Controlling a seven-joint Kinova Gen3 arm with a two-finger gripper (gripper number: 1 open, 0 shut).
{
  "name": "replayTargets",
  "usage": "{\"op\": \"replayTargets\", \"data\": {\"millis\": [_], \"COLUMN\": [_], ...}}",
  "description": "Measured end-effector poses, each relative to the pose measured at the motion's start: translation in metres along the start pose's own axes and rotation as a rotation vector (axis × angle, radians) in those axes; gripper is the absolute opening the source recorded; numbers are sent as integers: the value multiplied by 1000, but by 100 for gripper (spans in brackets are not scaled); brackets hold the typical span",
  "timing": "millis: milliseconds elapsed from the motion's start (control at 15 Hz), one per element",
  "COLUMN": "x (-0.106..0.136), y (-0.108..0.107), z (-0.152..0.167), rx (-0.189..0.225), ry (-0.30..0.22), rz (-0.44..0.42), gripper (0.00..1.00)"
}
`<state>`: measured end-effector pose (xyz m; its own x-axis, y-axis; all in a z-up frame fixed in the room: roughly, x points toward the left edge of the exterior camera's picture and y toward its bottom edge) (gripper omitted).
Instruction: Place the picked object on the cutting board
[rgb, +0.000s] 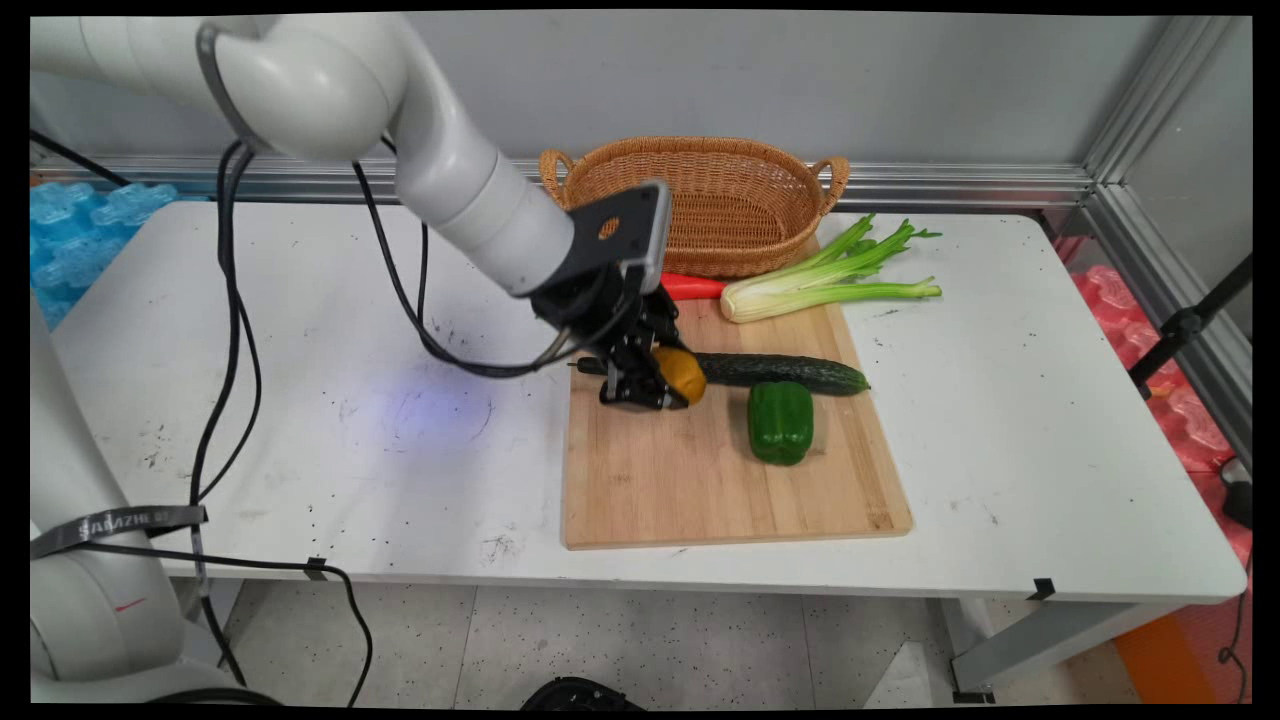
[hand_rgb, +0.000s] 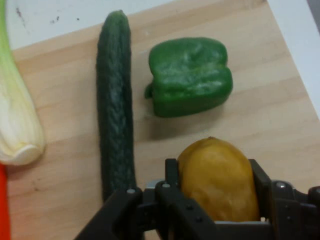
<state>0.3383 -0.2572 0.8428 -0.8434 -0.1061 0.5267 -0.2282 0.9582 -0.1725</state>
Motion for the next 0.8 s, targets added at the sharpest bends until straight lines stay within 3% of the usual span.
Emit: {"op": "replayTargets", "data": {"millis": [800], "x": [-27], "y": [14], "z": [49], "rx": [-12], "ry": [3], "rz": [17], "gripper": [0]}}
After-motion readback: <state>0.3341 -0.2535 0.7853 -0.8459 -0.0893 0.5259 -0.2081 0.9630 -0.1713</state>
